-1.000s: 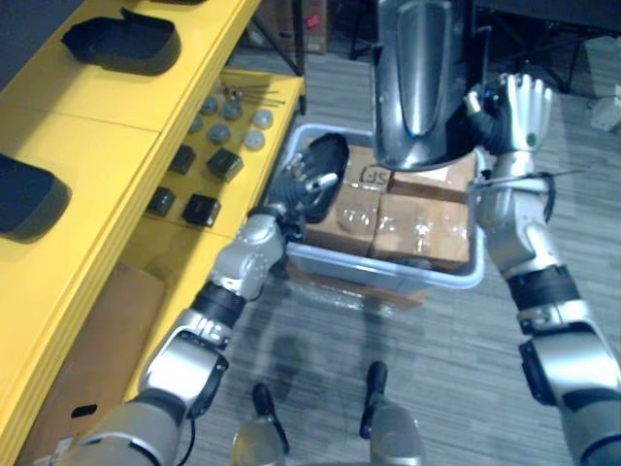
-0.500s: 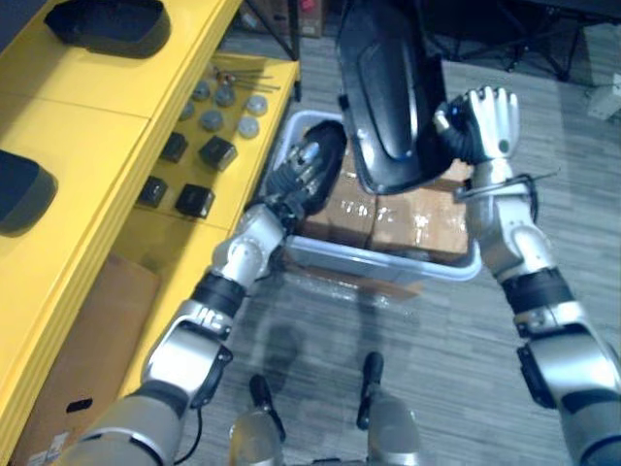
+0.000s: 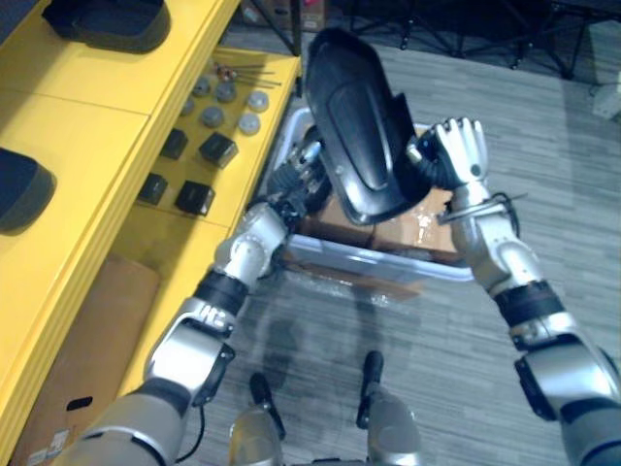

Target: Walk over and take plastic housings, then place them on the shelf

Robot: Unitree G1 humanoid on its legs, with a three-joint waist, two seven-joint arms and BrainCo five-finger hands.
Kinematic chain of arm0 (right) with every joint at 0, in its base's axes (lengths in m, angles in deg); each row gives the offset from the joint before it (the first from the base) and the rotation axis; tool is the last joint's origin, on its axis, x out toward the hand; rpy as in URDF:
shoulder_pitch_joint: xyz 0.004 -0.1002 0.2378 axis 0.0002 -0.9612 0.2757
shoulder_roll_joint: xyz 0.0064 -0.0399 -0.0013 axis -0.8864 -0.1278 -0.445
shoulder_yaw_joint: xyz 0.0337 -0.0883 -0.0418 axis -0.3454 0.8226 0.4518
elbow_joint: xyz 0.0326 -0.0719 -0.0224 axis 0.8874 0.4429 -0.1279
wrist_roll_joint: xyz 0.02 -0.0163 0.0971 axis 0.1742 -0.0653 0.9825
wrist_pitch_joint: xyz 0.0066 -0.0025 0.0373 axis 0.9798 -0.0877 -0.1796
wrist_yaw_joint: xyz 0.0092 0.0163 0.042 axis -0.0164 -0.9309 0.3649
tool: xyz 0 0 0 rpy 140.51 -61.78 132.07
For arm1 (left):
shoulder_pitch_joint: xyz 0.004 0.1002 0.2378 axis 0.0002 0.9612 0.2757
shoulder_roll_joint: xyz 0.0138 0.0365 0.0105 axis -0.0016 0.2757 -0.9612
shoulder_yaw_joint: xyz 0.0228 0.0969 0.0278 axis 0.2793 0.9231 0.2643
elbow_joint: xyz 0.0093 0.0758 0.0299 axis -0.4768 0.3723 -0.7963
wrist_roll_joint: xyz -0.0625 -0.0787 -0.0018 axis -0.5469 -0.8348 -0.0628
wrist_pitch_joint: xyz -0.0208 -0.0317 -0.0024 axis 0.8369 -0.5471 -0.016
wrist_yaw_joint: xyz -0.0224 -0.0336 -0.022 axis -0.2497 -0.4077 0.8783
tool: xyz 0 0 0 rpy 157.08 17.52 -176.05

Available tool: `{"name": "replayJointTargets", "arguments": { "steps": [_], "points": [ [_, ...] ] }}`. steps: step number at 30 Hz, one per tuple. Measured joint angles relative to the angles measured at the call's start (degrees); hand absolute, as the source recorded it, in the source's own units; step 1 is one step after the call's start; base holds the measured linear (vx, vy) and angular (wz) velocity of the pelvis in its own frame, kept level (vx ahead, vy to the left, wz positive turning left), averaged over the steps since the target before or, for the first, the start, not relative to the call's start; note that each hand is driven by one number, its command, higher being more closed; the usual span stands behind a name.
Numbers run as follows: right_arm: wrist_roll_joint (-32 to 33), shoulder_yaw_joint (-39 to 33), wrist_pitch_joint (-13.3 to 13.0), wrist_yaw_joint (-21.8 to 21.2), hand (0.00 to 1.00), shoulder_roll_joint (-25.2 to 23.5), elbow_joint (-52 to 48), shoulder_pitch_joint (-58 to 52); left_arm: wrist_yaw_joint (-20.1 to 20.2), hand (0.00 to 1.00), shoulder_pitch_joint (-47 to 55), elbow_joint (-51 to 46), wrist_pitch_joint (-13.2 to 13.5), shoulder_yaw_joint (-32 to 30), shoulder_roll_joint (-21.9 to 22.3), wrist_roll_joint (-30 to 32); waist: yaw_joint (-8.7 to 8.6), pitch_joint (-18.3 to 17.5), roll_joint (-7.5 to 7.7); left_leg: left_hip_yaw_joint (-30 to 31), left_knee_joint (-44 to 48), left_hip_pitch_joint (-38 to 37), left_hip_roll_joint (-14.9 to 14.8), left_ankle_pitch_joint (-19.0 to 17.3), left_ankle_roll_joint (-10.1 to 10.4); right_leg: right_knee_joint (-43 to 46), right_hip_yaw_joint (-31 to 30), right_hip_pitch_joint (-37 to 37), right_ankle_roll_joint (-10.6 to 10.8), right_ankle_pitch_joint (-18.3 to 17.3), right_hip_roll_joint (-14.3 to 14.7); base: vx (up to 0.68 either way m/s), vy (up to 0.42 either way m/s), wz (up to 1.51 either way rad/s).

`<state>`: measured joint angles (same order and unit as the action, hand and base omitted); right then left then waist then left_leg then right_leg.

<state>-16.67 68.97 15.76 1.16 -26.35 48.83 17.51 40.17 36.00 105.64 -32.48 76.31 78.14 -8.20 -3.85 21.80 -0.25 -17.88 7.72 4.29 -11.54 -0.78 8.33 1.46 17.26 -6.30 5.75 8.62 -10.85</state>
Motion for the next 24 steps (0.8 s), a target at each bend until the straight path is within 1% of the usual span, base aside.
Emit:
{"name": "replayJointTargets", "arguments": {
  "steps": [4, 9, 12, 13, 18, 21, 24],
  "points": [
    [0.01, 1.11, -0.11, 0.0, 1.0, -0.05, -1.61, -0.22, -0.21, 0.0, -0.38, 0.02, -0.03, 0.07, 0.98, 0.19, -0.05, 0.0, 0.0, 0.01, 0.93, 0.45, -0.07, -0.64, -0.02, -0.28, -0.07, 0.1, 0.07, 0.23, -0.03, 0.0, 0.003, -0.01],
    [0.05, 2.2, -1.98, 0.01, 1.0, -1.9, -3.88, -1.33, -1.07, 0.0, -0.38, 0.58, -0.15, 0.34, 1.02, 0.2, 0.06, 0.0, 0.0, 0.06, 1.12, 0.68, 0.02, -0.64, -0.03, -1.07, 0.04, 0.47, 0.0, 0.74, -0.02, 0.0, 0.0, 0.0],
    [0.08, 2.27, -1.98, 0.01, 1.0, -2.66, -3.89, -1.52, -1.45, 0.0, -0.36, 1.16, -0.56, 0.34, 0.98, 0.7, 0.25, 0.0, 0.01, 0.14, 1.31, 0.64, 0.03, -0.64, -0.03, -1.07, 0.1, 0.69, -0.04, 0.77, -0.05, 0.0, 0.0, 0.0],
    [0.13, 2.31, -1.98, 0.01, 1.0, -2.8, -3.9, -1.54, -1.48, 1.0, -0.35, 1.3, -0.65, 0.35, 0.99, 1.29, 0.26, 0.0, 0.01, 0.15, 1.33, 0.58, 0.03, -0.64, -0.03, -1.08, 0.11, 0.8, -0.04, 0.78, -0.05, 0.0, 0.0, 0.0],
    [0.89, 2.87, -1.96, 0.03, 1.0, -4.2, -4.86, -2.47, -1.68, 1.0, 0.02, 2.18, -1.08, 0.4, 0.95, 2.46, 0.31, -0.01, 0.02, 0.22, 1.33, -0.61, 0.01, -0.77, -0.13, -1.53, 0.19, 2.22, -0.06, 0.91, 0.01, -0.02, 0.004, 0.01],
    [2.15, 3.38, -1.89, 0.01, 1.0, -4.57, -7.05, -3.86, -1.63, 1.0, 0.77, 2.18, -0.26, 0.41, 0.87, 6.12, 0.56, -0.01, 0.03, 0.11, 1.33, -0.58, 0.09, -0.76, -0.14, -2.44, 0.13, 2.47, 0.01, 1.58, 0.07, -0.04, 0.008, -0.03],
    [2.28, 3.66, -1.89, -0.16, 1.0, -5.54, -7.12, -4.65, -1.47, 1.0, 2.31, 2.17, 0.07, 0.46, 0.96, 8.21, 0.43, -0.02, 0.05, 0.07, 1.28, -0.97, 0.11, -0.75, -0.15, -2.51, 0.09, 2.85, 0.01, 1.64, 0.08, 0.0, 0.0, 0.0]
  ]
}}
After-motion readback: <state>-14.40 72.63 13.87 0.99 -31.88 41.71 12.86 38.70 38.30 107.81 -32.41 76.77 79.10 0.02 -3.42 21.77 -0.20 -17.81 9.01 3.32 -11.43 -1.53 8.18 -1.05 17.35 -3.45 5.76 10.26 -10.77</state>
